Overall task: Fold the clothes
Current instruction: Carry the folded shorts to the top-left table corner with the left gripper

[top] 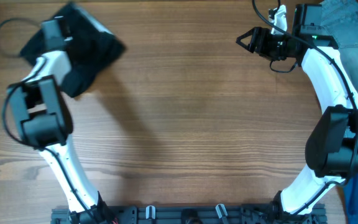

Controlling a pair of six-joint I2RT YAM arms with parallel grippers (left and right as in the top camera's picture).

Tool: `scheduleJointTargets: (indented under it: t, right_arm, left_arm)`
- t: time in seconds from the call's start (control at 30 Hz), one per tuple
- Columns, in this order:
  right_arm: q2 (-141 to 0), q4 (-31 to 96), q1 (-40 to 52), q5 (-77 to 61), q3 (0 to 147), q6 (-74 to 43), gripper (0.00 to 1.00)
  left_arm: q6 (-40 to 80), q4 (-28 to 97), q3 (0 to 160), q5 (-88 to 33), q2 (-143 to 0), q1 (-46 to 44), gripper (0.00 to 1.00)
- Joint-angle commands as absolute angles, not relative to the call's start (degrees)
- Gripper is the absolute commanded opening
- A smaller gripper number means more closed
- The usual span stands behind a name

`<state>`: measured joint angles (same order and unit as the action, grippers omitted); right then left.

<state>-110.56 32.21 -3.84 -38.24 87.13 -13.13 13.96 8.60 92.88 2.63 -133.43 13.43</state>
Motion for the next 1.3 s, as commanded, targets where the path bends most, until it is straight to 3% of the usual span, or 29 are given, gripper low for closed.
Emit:
scheduleJointTargets:
  t: [0.0, 0.17, 0.3, 0.53, 0.77, 0.93, 1.13, 1.27]
  right_arm:
    - [-111.2, 32.2, -3.3, -37.3, 86.6, -12.2, 0.70]
    - [-111.2, 32.3, -2.7, -37.3, 86.6, -13.7, 0.70]
    - [-111.2, 32.2, -1.8, -37.3, 86.6, -13.7, 0.71]
    - [-111.2, 32.2, -1.7, -37.3, 86.6, -14.2, 0.71]
    - [-111.2, 32.4, -1.7, -37.3, 86.6, -15.4, 0.71]
    - [-111.2, 32.4, -1.7, -37.3, 86.6, -15.4, 0.71]
    - [-111.2, 32.4, -1.7, -36.8, 86.6, -15.4, 0.72]
    - [-111.2, 32.5, -1.7, -36.9, 86.6, -15.7, 0.72]
  left_arm:
    - [36.6, 7.9, 88.0, -7.0, -140.7, 22.1, 1.00]
    - [53.0, -8.4, 88.0, -12.2, -140.7, 25.8, 1.00]
    - [43.9, -17.1, 88.1, -19.7, -139.7, 25.5, 1.00]
    - [22.8, -6.5, 88.1, -22.0, -127.6, 23.1, 1.00]
    - [-4.1, 14.3, 88.1, -3.5, -112.8, 15.1, 1.00]
    - [-7.3, 20.9, 88.0, 10.5, -116.2, 14.1, 0.99]
    - [-7.6, 21.1, 88.0, 13.1, -122.0, 15.3, 0.93]
    - [-7.6, 22.6, 88.0, 12.5, -125.1, 14.8, 0.73]
